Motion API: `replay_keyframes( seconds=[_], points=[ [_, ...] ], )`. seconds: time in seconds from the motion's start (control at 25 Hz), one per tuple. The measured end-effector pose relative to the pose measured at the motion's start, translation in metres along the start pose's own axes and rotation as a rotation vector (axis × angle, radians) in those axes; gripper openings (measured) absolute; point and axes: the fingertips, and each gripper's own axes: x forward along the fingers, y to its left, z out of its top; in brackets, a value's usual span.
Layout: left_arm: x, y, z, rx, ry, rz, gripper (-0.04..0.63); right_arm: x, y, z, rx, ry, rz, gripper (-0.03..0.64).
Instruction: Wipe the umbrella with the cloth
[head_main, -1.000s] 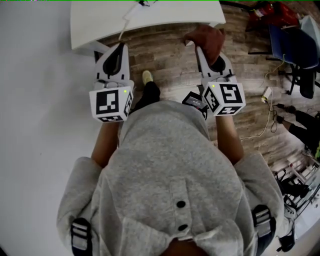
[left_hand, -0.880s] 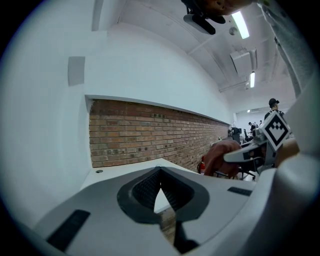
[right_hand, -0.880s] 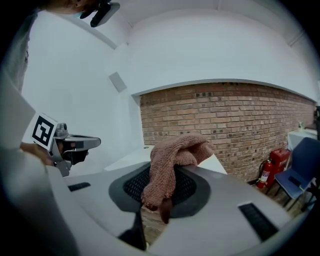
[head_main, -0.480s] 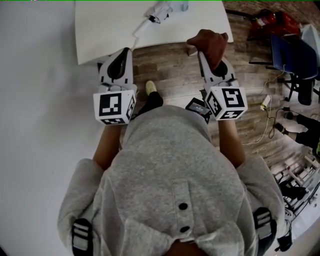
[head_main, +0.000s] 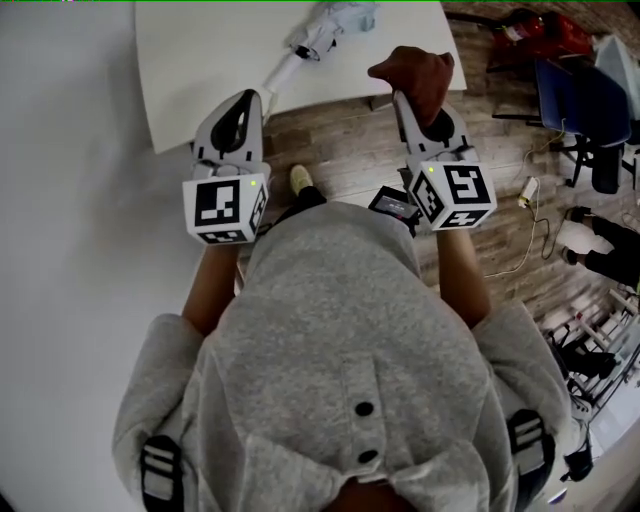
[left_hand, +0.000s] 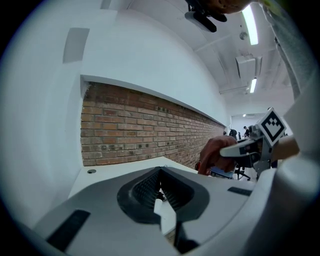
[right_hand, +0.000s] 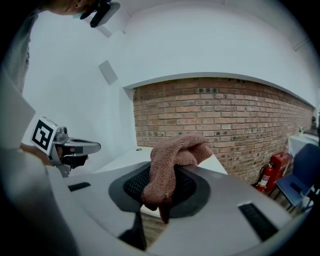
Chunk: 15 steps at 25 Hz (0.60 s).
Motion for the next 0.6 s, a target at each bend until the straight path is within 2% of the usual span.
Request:
replay_keyframes(
  seconds=[0.28,0.6],
  points=[
    [0.013,0.009,0.0,0.009,0.021,-0.037,0.015,0.008,-0.004,0.007,0.062,-0.002,-0.008,0.083],
    [0.022,0.012,-0.002,0.002,0.025,-0.027,0.015,0.016,-0.012,0.007,0.08,0.037,0.011,0.083]
  ],
)
